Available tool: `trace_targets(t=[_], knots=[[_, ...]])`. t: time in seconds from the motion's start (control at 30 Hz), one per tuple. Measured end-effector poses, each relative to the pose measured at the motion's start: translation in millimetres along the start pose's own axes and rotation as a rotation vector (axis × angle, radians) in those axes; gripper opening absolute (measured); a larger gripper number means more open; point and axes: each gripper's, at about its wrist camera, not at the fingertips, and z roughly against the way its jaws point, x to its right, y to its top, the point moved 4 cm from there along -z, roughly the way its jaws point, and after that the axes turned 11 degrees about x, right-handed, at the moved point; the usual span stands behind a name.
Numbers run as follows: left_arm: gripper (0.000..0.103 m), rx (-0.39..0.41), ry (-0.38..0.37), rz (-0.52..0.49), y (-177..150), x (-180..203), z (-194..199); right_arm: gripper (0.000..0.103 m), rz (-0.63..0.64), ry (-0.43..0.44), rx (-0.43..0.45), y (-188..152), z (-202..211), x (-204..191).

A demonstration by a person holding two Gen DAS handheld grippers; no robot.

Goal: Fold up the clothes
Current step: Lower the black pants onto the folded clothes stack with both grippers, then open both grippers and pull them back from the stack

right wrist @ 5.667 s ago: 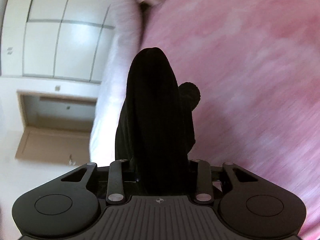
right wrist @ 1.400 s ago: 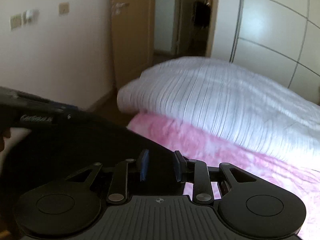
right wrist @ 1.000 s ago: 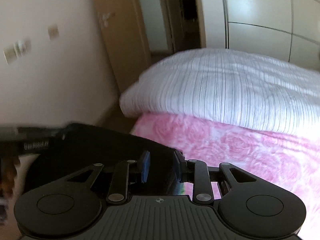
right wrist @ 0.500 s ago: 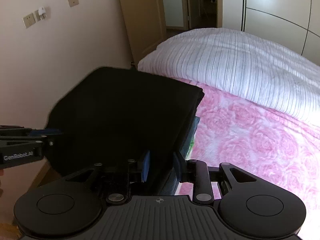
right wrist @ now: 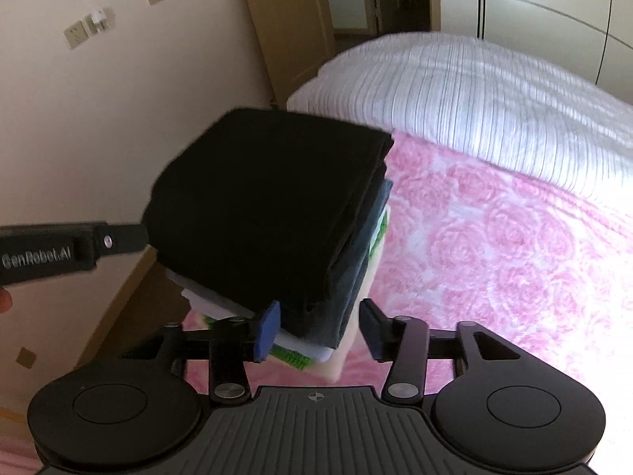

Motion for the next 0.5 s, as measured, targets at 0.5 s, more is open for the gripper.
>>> trace_targets(t=[0.5], knots=[[0.066, 0.06, 0.19, 0.058, -37.3, 73.0, 69.9, 0.066, 0.106, 0.035, 0.041, -23.2, 91.0, 30.0]])
